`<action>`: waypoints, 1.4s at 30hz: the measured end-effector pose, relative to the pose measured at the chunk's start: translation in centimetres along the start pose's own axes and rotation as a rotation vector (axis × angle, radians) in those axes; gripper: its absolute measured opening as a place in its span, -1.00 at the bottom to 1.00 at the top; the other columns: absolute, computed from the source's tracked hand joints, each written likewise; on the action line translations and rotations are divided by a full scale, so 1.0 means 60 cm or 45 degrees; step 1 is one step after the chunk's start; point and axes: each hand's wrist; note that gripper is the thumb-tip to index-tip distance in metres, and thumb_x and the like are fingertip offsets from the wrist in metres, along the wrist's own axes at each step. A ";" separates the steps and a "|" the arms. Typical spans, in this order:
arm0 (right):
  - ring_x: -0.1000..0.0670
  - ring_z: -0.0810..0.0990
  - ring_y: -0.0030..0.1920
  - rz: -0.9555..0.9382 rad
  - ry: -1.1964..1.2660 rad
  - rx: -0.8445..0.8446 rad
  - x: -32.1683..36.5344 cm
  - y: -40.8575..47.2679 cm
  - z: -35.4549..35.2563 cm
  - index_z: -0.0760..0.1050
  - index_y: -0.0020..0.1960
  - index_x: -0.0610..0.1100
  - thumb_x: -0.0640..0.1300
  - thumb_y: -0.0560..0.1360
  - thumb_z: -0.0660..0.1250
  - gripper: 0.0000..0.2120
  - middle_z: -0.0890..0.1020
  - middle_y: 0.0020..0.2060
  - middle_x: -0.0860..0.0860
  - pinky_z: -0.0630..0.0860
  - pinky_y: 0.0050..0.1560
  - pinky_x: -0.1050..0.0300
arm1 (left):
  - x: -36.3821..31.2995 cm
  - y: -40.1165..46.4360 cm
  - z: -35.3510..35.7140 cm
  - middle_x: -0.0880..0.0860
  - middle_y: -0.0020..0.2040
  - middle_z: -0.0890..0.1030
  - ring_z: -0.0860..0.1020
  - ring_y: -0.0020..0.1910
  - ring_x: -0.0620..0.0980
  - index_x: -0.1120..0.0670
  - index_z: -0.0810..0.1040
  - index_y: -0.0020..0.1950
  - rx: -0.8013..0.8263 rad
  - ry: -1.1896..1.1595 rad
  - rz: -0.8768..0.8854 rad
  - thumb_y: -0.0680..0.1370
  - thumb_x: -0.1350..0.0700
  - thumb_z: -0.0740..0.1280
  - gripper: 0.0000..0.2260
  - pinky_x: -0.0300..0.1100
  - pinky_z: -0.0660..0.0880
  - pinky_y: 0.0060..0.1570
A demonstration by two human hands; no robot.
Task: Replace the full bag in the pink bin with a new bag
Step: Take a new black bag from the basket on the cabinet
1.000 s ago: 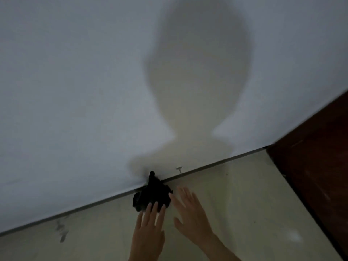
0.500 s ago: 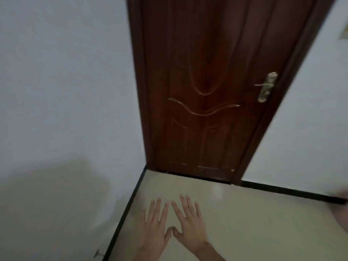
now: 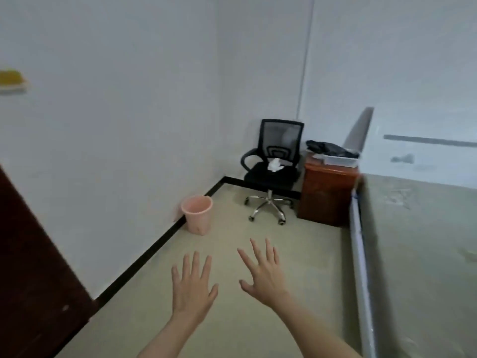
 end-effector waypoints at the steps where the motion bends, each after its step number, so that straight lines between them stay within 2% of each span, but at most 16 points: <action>1: -0.37 0.38 0.29 0.072 -0.041 -0.013 -0.058 -0.006 -0.015 0.32 0.32 0.13 0.32 0.18 0.23 -0.27 0.47 0.32 -0.10 0.40 0.20 -0.27 | -0.050 0.028 -0.011 0.21 0.17 0.60 0.55 0.14 0.25 0.07 0.53 0.21 -0.024 0.002 0.067 0.31 -0.17 0.08 -0.42 0.24 0.25 0.12; 3: -0.38 0.36 0.31 0.197 -0.116 -0.041 -0.166 -0.020 -0.043 0.31 0.33 0.12 0.31 0.18 0.28 -0.26 0.45 0.33 -0.12 0.36 0.22 -0.28 | -0.150 0.076 -0.033 0.21 0.19 0.58 0.54 0.17 0.25 0.06 0.51 0.23 -0.089 0.008 0.185 0.31 -0.19 0.24 -0.44 0.26 0.39 0.11; 5: -0.39 0.34 0.32 0.288 -0.153 -0.073 -0.261 -0.033 -0.069 0.29 0.35 0.11 0.29 0.18 0.32 -0.23 0.44 0.34 -0.14 0.33 0.24 -0.30 | -0.248 0.116 -0.056 0.21 0.20 0.58 0.54 0.16 0.25 0.06 0.51 0.23 -0.147 -0.013 0.294 0.20 -0.18 0.45 -0.34 0.28 0.45 0.06; 7: -0.39 0.32 0.33 0.356 -0.180 -0.095 -0.345 -0.038 -0.092 0.30 0.36 0.10 0.27 0.17 0.35 -0.21 0.43 0.34 -0.15 0.31 0.25 -0.32 | -0.339 0.150 -0.083 0.21 0.19 0.58 0.55 0.14 0.25 0.06 0.51 0.23 -0.189 -0.019 0.375 0.13 -0.18 0.50 -0.28 0.27 0.47 0.03; 9: -0.37 0.33 0.33 0.435 -0.193 -0.130 -0.415 -0.036 -0.111 0.31 0.35 0.09 0.27 0.17 0.38 -0.21 0.44 0.34 -0.15 0.33 0.23 -0.33 | -0.414 0.185 -0.102 0.21 0.21 0.56 0.53 0.17 0.26 0.06 0.48 0.25 -0.211 -0.030 0.445 0.16 -0.17 0.49 -0.29 0.26 0.47 0.04; 11: -0.33 0.36 0.33 0.492 -0.186 -0.157 -0.471 -0.029 -0.123 0.32 0.34 0.09 0.27 0.16 0.40 -0.21 0.46 0.32 -0.15 0.34 0.22 -0.34 | -0.476 0.219 -0.122 0.21 0.30 0.49 0.45 0.27 0.26 0.05 0.40 0.33 -0.225 -0.078 0.473 0.27 -0.18 0.43 -0.32 0.26 0.41 0.15; 14: -0.31 0.39 0.31 0.544 -0.196 -0.170 -0.544 -0.010 -0.123 0.31 0.34 0.08 0.29 0.16 0.40 -0.20 0.48 0.30 -0.15 0.36 0.20 -0.33 | -0.547 0.286 -0.125 0.17 0.51 0.14 0.09 0.48 0.21 -0.01 0.04 0.48 -0.305 -0.130 0.510 0.48 -0.19 0.16 -0.36 0.21 0.06 0.39; 17: -0.32 0.39 0.31 0.596 -0.190 -0.164 -0.612 0.023 -0.102 0.29 0.35 0.08 0.28 0.16 0.40 -0.19 0.48 0.30 -0.16 0.40 0.18 -0.33 | -0.599 0.359 -0.120 0.13 0.54 0.01 -0.04 0.50 0.17 -0.03 -0.11 0.49 -0.353 -0.141 0.547 0.52 -0.20 0.06 -0.37 0.18 -0.06 0.42; 21: -0.31 0.40 0.31 0.627 -0.201 -0.134 -0.697 0.096 -0.067 0.31 0.36 0.08 0.28 0.15 0.40 -0.18 0.49 0.29 -0.16 0.38 0.19 -0.29 | -0.656 0.475 -0.100 0.13 0.54 0.02 -0.04 0.50 0.17 -0.03 -0.11 0.49 -0.355 -0.158 0.613 0.52 -0.19 0.08 -0.38 0.19 -0.07 0.42; 25: -0.30 0.43 0.28 0.675 -0.234 -0.119 -0.804 0.204 -0.040 0.31 0.35 0.08 0.29 0.16 0.38 -0.19 0.51 0.27 -0.15 0.40 0.17 -0.30 | -0.714 0.624 -0.089 0.16 0.52 0.11 0.03 0.49 0.20 0.00 -0.01 0.49 -0.365 -0.204 0.626 0.51 -0.17 0.14 -0.37 0.21 -0.01 0.41; 28: -0.28 0.46 0.26 0.694 -0.250 -0.060 -0.884 0.279 -0.026 0.33 0.33 0.08 0.31 0.15 0.38 -0.20 0.54 0.25 -0.13 0.43 0.15 -0.27 | -0.758 0.734 -0.079 0.14 0.53 0.05 -0.02 0.50 0.18 -0.01 -0.09 0.49 -0.314 -0.199 0.628 0.52 -0.17 0.09 -0.37 0.18 -0.05 0.42; 31: -0.28 0.47 0.26 0.727 -0.244 -0.087 -0.961 0.360 -0.012 0.33 0.33 0.07 0.30 0.17 0.38 -0.22 0.54 0.25 -0.14 0.42 0.17 -0.26 | -0.799 0.844 -0.070 0.15 0.52 0.09 0.02 0.50 0.17 0.00 -0.06 0.49 -0.306 -0.221 0.645 0.52 -0.16 0.12 -0.37 0.20 -0.01 0.42; 36: -0.28 0.47 0.26 0.678 -0.229 -0.012 -1.082 0.479 0.043 0.36 0.32 0.07 0.29 0.18 0.39 -0.24 0.54 0.25 -0.13 0.43 0.16 -0.25 | -0.883 1.007 -0.037 0.12 0.54 0.01 -0.04 0.51 0.14 -0.01 -0.14 0.49 -0.206 -0.158 0.651 0.53 -0.17 0.06 -0.38 0.16 -0.08 0.43; 42: -0.27 0.39 0.33 0.586 -0.210 0.039 -1.281 0.638 0.122 0.31 0.36 0.07 0.26 0.23 0.38 -0.26 0.48 0.31 -0.13 0.33 0.25 -0.22 | -0.986 1.224 0.016 0.14 0.53 0.08 0.02 0.50 0.15 0.01 -0.08 0.49 -0.182 -0.174 0.570 0.53 -0.17 0.08 -0.38 0.18 -0.03 0.42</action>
Point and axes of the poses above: each hand's wrist, its own y-axis towards the middle knuckle, its own z-axis out of the palm, x = y × z
